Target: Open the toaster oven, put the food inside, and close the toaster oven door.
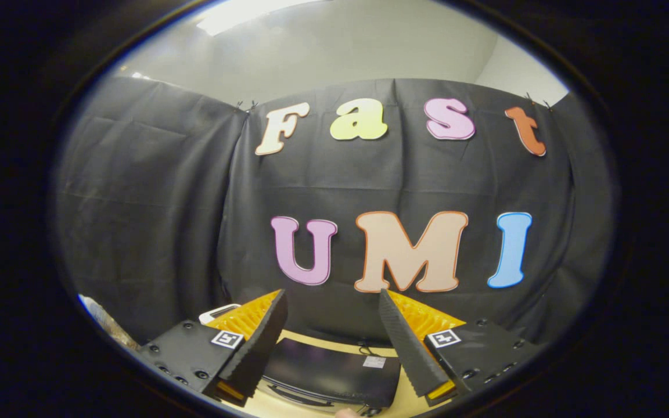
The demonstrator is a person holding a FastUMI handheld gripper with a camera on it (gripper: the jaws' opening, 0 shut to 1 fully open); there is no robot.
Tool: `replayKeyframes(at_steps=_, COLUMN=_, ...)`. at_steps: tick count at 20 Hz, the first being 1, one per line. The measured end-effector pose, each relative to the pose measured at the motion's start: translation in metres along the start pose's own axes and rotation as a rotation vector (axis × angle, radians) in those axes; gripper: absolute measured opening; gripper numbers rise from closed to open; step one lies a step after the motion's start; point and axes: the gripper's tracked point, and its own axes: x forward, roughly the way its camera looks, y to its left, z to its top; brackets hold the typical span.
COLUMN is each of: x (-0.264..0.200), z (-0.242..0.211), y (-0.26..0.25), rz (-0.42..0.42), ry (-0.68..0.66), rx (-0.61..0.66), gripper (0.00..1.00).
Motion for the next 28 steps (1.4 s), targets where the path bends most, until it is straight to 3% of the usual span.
replayKeyframes(at_steps=9, x=0.029, z=-0.169, y=0.011, rz=-0.009, ry=0.213, rx=-0.069, gripper=0.99)
replayKeyframes(at_steps=14, x=0.033, z=-0.241, y=0.015, rz=0.0, ry=0.321, rx=-0.107, gripper=0.99)
replayKeyframes(at_steps=21, x=0.034, z=-0.298, y=0.018, rz=0.002, ry=0.432, rx=-0.115, gripper=0.99)
replayKeyframes(at_steps=28, x=0.015, z=-0.305, y=0.024, rz=0.025, ry=0.452, rx=-0.072, gripper=0.99)
